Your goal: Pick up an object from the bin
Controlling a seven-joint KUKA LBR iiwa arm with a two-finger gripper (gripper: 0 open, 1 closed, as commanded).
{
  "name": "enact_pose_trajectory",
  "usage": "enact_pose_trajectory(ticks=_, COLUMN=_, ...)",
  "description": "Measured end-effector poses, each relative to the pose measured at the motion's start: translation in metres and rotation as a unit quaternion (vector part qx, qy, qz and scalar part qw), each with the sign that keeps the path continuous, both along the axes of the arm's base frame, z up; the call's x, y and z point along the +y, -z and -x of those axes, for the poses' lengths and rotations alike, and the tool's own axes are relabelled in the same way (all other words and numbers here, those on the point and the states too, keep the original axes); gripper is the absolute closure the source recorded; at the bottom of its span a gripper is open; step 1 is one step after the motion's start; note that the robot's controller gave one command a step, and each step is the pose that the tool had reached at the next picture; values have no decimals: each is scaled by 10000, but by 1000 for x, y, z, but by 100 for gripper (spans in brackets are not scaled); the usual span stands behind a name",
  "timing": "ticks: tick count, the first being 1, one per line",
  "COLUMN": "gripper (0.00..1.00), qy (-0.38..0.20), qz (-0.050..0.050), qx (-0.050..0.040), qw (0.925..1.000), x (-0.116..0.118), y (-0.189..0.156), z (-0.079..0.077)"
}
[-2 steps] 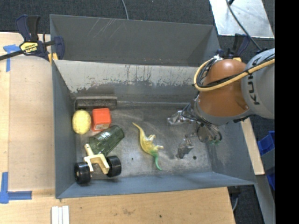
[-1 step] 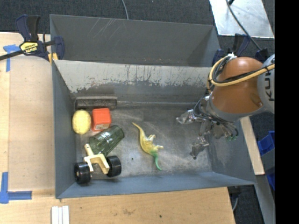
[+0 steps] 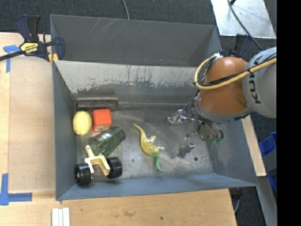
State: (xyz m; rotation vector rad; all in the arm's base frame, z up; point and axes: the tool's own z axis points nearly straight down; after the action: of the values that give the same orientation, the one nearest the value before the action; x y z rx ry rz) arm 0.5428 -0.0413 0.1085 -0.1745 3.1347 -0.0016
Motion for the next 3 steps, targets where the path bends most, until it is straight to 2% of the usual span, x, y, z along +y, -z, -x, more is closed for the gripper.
enact_pose_trajectory(ticks=1, gripper=0, qy=-442, qz=-4, qx=-3, qw=9990, x=58, y=25, z=-13)
enact_pose_trajectory(ticks=2, gripper=100, qy=232, qz=-42, qx=-23, qw=9997, x=67, y=33, z=-20)
enact_pose_trajectory(ticks=3, gripper=100, qy=229, qz=-42, qx=-23, qw=9997, x=67, y=33, z=-20)
